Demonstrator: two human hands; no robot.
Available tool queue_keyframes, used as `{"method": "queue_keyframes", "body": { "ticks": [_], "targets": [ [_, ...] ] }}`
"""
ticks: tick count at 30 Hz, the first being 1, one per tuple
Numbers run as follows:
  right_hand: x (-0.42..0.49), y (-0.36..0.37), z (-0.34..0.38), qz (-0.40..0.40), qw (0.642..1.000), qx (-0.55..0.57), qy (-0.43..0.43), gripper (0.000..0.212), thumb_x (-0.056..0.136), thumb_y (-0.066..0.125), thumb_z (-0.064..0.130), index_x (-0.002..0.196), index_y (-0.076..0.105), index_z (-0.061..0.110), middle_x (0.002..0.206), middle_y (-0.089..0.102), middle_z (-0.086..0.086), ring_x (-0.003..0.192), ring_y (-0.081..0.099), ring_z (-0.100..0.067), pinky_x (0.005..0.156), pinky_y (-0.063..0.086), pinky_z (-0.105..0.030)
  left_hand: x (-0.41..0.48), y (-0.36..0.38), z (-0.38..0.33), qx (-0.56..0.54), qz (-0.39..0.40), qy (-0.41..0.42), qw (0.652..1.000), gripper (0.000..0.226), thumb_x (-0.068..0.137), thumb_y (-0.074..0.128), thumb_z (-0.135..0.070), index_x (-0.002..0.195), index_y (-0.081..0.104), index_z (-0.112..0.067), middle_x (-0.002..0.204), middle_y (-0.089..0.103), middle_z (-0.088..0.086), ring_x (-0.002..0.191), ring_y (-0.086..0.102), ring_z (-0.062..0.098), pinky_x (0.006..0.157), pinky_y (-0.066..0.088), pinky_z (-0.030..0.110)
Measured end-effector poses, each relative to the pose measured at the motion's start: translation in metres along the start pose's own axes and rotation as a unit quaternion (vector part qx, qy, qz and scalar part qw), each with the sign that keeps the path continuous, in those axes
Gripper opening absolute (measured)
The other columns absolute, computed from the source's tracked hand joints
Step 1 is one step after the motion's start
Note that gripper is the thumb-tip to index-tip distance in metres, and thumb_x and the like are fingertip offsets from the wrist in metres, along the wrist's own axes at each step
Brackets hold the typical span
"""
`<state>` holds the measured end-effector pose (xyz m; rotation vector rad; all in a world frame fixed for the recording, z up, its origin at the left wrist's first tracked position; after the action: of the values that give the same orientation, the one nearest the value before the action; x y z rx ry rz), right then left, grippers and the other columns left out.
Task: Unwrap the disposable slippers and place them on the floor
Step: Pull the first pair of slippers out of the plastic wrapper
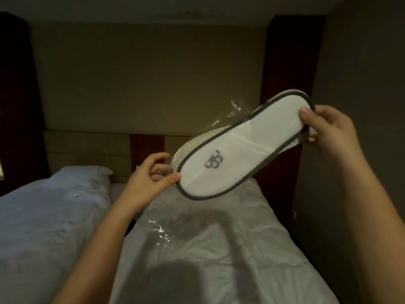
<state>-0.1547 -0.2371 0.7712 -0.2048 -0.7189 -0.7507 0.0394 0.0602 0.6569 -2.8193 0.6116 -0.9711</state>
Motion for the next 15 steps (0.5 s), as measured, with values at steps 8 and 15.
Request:
{"method": "queue_keyframes", "body": {
  "ticks": [8,15],
  "targets": [
    [-0.029,-0.035,-0.073,-0.111,0.982,0.103,0.117,0.008,0.091,0.061,0.025,0.088,0.061,0.017,0.084,0.061,0.002,0.077,0.060,-0.010,0.058,0.055,-0.018,-0.001,-0.057,-0.006,0.117,-0.016,0.020,0.993,0.031,0.061,0.074,-0.036,0.091,0.069,-0.033,0.085,0.073,0.008,0.081,0.068,0.017,0.073,0.053,0.017],
    [-0.045,-0.049,-0.099,-0.161,0.964,0.143,0.157,0.007,0.091,0.061,0.025,0.094,0.062,0.019,0.093,0.063,0.003,0.086,0.061,-0.010,0.067,0.050,-0.022,-0.013,-0.083,0.003,0.023,-0.147,0.009,0.989,0.030,0.092,0.054,-0.012,0.085,0.072,-0.035,0.078,0.072,-0.025,0.065,0.058,-0.011,0.081,0.048,0.033]
  ]
}}
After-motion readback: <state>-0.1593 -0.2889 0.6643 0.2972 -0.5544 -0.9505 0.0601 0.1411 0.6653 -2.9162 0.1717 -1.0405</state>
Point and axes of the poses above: each hand's wrist, its own x-axis towards the middle knuckle, its own y-axis out of the palm, z = x × y, the point moved 8 cm from there along x, towards the middle knuckle
